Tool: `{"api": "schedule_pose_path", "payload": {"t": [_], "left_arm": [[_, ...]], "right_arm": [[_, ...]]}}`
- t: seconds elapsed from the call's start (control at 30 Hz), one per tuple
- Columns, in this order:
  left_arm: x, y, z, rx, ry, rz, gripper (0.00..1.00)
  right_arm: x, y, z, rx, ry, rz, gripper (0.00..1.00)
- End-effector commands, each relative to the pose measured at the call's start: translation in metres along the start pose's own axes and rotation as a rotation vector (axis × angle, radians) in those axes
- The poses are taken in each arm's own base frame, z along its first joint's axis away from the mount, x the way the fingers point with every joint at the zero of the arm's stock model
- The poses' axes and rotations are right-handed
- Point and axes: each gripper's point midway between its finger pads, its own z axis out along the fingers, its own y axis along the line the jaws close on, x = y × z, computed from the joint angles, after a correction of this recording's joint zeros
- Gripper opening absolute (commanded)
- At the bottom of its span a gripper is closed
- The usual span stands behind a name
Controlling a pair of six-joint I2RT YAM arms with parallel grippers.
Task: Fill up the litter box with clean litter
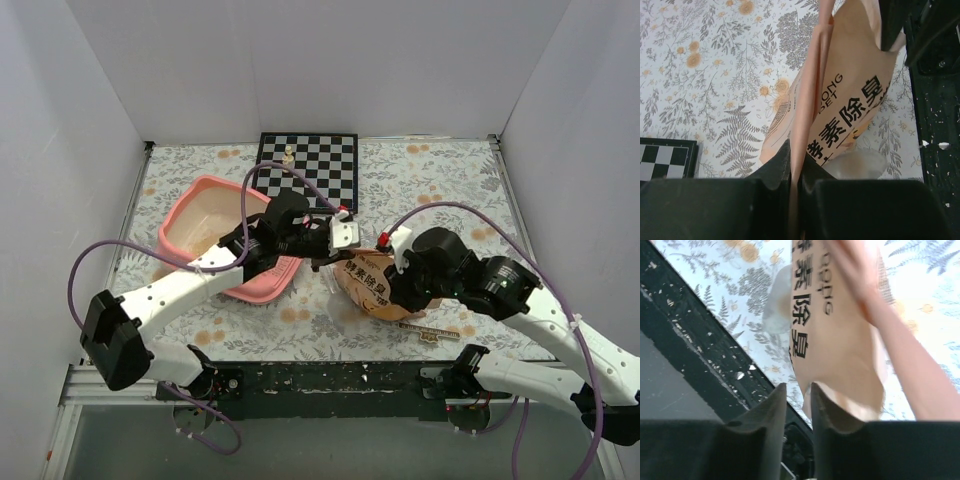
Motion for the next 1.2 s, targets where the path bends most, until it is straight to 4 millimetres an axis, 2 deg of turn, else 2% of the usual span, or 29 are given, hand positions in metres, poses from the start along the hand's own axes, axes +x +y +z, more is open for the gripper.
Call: {"api": "schedule_pose_path", "payload": {"t": [0.0,0.03,0.13,0.2,0.37,0.6,0.67,0.87,1.0,1.17], "left_arm": [[-0.014,0.001,-0.024,-0.091,-0.035,0.023,0.00],[-0.016,0.002,-0.028,-0.109,-0.044,0.024,0.00],[-0.021,0.000,-0.037,-0.145,-0.073,0.025,0.00],[-0.026,-0.002,-0.043,-0.161,-0.097,0.023,0.00],[-0.031,-0.009,-0.053,-0.195,-0.148,0.024,0.00],[-0.026,-0.023,-0.057,-0.212,-0.177,0.015,0.00],[-0.023,-0.026,-0.056,-0.212,-0.177,0.010,0.00],[-0.016,-0.029,-0.054,-0.223,-0.181,-0.005,0.00],[-0.012,-0.031,-0.054,-0.221,-0.177,-0.005,0.00],[-0.019,-0.029,-0.053,-0.227,-0.212,0.006,0.00]], "right_arm": [[-0.035,-0.022,-0.049,0.167,-0.103,0.073,0.44],[-0.040,-0.027,-0.057,0.205,-0.113,0.080,0.48],[-0.051,-0.042,-0.077,0.301,-0.131,0.099,0.54],[-0.054,-0.047,-0.081,0.336,-0.124,0.091,0.57],[-0.051,-0.061,-0.062,0.385,-0.063,0.064,0.62],[-0.041,-0.082,-0.027,0.294,-0.042,0.069,0.67],[-0.043,-0.077,-0.018,0.250,-0.032,0.067,0.67],[-0.038,-0.048,0.007,0.046,-0.009,0.055,0.67],[-0.021,-0.043,0.020,0.006,0.024,0.068,0.68],[-0.008,-0.029,0.033,-0.082,0.032,0.091,0.71]]}}
